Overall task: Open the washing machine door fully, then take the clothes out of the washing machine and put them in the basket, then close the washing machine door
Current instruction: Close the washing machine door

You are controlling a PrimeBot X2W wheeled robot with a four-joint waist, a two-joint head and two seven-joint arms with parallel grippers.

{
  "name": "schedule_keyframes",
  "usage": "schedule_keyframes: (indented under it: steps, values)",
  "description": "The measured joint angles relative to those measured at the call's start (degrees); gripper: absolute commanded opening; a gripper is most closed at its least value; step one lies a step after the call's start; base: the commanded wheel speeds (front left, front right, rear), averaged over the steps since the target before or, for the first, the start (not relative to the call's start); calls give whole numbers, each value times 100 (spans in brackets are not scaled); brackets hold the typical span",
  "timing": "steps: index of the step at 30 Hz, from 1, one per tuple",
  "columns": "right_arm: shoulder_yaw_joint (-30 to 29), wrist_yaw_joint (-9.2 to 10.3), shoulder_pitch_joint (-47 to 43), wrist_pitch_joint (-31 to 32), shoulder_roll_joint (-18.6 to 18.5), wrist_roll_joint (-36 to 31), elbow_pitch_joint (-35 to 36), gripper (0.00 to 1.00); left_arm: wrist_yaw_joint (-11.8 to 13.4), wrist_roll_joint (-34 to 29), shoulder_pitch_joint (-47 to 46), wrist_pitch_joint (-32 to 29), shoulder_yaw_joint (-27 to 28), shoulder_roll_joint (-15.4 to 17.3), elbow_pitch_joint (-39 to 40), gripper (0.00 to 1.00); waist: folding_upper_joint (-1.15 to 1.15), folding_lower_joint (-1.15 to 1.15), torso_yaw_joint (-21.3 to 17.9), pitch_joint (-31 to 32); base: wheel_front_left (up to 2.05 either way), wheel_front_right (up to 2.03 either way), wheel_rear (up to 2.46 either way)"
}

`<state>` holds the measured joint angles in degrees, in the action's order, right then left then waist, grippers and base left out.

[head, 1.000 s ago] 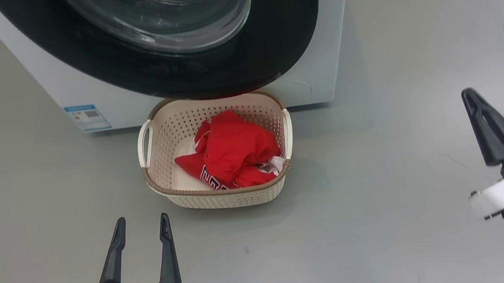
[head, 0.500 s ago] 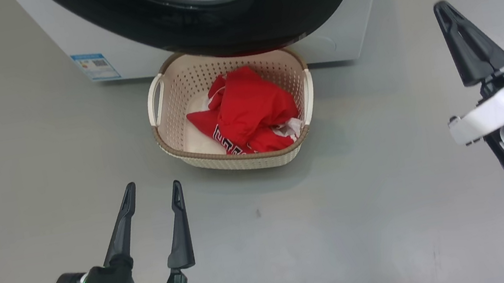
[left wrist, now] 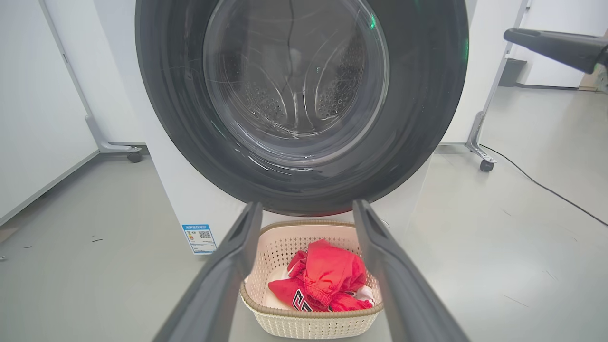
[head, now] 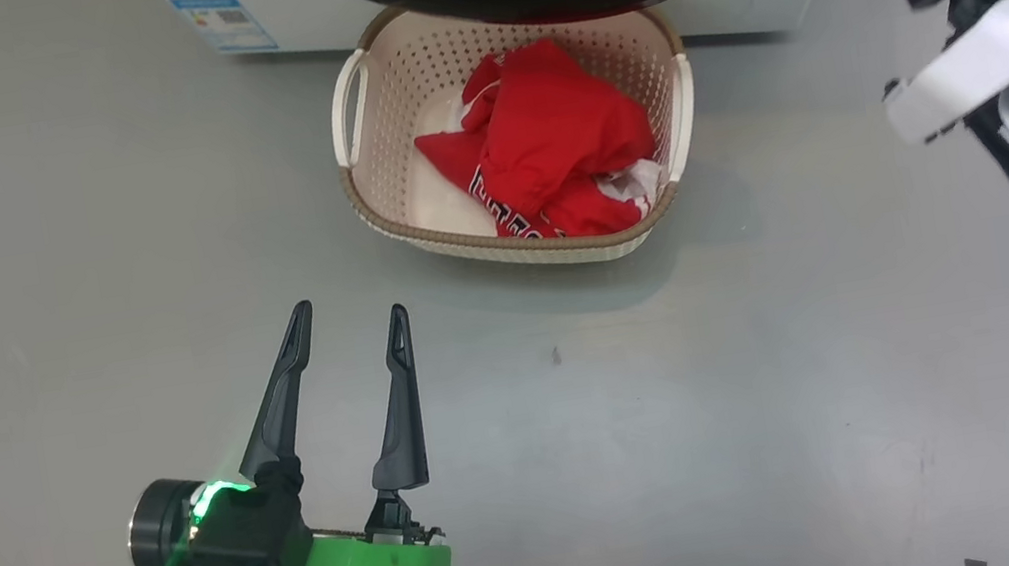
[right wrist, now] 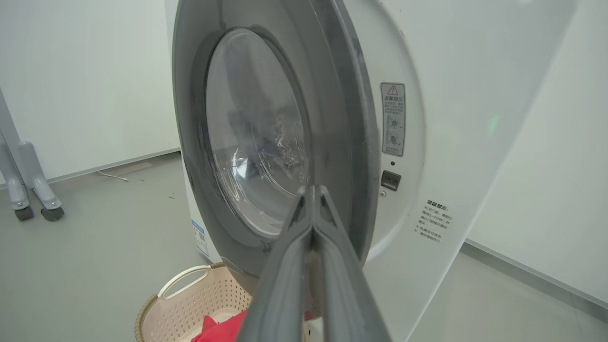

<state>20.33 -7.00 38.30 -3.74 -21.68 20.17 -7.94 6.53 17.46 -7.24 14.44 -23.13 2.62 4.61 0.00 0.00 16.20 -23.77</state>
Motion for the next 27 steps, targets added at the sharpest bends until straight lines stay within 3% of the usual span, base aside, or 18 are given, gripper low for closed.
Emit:
schedule_keyframes:
  steps: [14,27]
  values:
    - [246,0,964,244,-302,917,-539,0,27,260,-257,0,-309,-11,167,100,0,0,437,-507,0,0,0]
    - [502,-25,1487,363,-613,1281,-883,0,29,292,-404,1,-376,-21,238,100,0,0,639,-733,0,0,0]
